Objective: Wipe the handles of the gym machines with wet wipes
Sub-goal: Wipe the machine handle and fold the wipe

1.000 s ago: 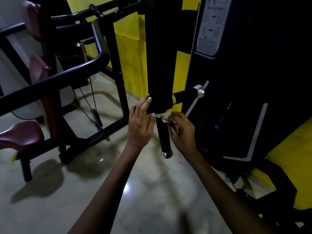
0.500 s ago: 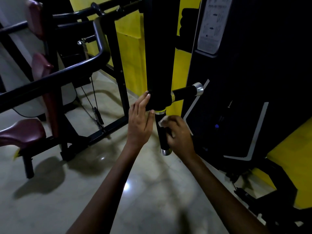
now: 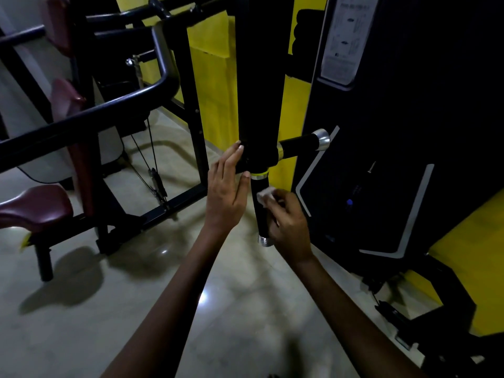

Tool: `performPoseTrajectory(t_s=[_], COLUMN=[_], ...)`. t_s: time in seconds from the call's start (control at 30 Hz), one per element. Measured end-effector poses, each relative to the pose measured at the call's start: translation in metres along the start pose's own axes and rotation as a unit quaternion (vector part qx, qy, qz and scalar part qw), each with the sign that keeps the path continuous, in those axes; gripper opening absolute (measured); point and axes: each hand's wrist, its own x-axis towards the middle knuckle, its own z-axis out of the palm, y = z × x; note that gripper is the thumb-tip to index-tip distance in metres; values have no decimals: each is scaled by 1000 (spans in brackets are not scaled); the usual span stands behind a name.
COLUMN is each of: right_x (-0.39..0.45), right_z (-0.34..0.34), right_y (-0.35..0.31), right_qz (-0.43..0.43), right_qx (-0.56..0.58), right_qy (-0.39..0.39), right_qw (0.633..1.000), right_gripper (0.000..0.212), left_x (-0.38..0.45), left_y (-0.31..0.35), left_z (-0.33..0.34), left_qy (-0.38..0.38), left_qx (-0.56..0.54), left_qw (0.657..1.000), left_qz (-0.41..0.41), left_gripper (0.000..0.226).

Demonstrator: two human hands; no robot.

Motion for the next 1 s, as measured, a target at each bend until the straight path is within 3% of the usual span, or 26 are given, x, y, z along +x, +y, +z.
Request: performPoseTrajectory(t_s=[0.13,0.27,0.33,0.43,0.6,0.83,0.9,1.0], right_x=[-9,-61,-75,-54,-3,-56,-74,-89], right_z=[4,9,9,5,7,14,11,8], right_y=[-6,15,20,6,-12,18,24,23], right_qz=[-9,-69,-54,-12,-62,-123,-86,99], right_qx=[8,-8,-7,-8,-87,-79,-42,55], right_qy=[-22,-94,-120,-81,3,-81,-106,-11], right_qw=[1000,993,991,997,994,986,990,994], right_gripper=[32,33,35,23,24,31,27,23], left_x=[0,0,0,-1,0,1,1,0], left_y=[0,1,1,0,0,-1,0,-1], left_z=[-1,-2,-2,-1,0,-2,-2,-2], left_qy=[-3,-10,-10,-5,4,-5,-5,-3], left_qx=[-2,-6,-6,-6,-3,0,0,1], left_qw=[1000,1000,1000,1000,1000,1000,1000,1000], left_qz=[5,4,2,3,3,9,7,15], left_gripper=[43,43,43,43,44,44,44,44])
